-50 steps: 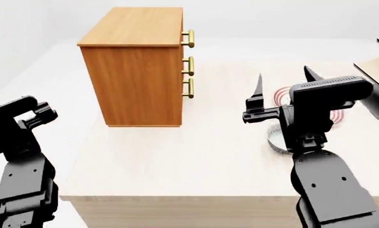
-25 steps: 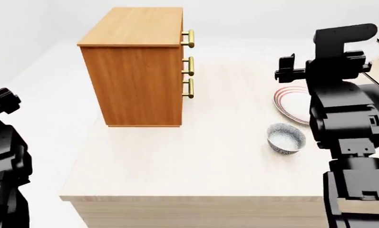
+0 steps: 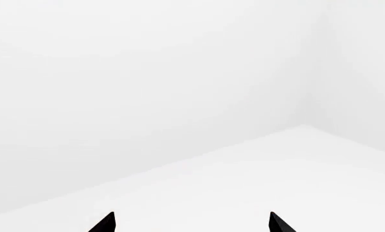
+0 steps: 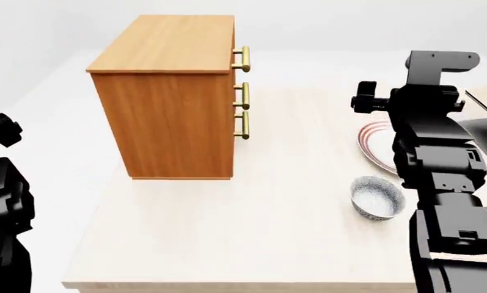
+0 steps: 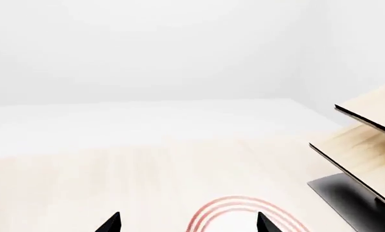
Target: Open the top drawer of the cabinet and put the bowl in it.
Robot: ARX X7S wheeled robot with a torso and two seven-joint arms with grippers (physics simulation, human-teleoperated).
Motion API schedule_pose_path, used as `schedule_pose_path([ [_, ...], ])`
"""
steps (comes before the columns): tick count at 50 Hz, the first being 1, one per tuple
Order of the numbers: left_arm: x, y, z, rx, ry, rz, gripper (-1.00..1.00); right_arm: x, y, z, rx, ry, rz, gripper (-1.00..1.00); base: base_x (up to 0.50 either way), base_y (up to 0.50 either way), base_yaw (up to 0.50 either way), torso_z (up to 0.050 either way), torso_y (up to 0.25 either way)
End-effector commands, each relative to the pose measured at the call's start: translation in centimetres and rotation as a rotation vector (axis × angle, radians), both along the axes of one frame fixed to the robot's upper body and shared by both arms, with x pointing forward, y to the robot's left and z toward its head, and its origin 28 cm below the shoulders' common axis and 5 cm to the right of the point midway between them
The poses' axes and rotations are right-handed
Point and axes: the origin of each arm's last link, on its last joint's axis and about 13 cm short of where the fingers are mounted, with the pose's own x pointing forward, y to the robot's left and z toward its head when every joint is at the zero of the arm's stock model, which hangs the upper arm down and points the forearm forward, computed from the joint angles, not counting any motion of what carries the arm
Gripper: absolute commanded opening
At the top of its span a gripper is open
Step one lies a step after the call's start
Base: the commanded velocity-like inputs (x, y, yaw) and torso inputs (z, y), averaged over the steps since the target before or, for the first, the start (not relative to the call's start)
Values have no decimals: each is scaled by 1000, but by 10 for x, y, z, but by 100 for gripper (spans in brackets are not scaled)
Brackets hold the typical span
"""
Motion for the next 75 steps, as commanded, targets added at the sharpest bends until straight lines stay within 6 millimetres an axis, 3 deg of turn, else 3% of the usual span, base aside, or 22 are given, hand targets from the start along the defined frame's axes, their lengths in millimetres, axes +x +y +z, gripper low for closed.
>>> schedule_pose_path([
  [1,0,1,3,-8,0,-2,100,-5,-3,6,43,-13,8,100,500,0,0,0,0],
  [49,-1,5,6,4,-7,17,100,-6,-3,6,97,-29,21,100,500,0,0,0,0],
  [53,-1,6,6,4,-8,20,100,-5,6,6,200,-67,104,100,0,0,0,0,0],
  [65,-3,8,5,7,-5,43,100,0,70,-11,642,1,563,100,0,0,0,0,0],
  [75,-3,7,4,11,-1,41,100,10,90,-28,812,30,626,100,0,0,0,0,0],
])
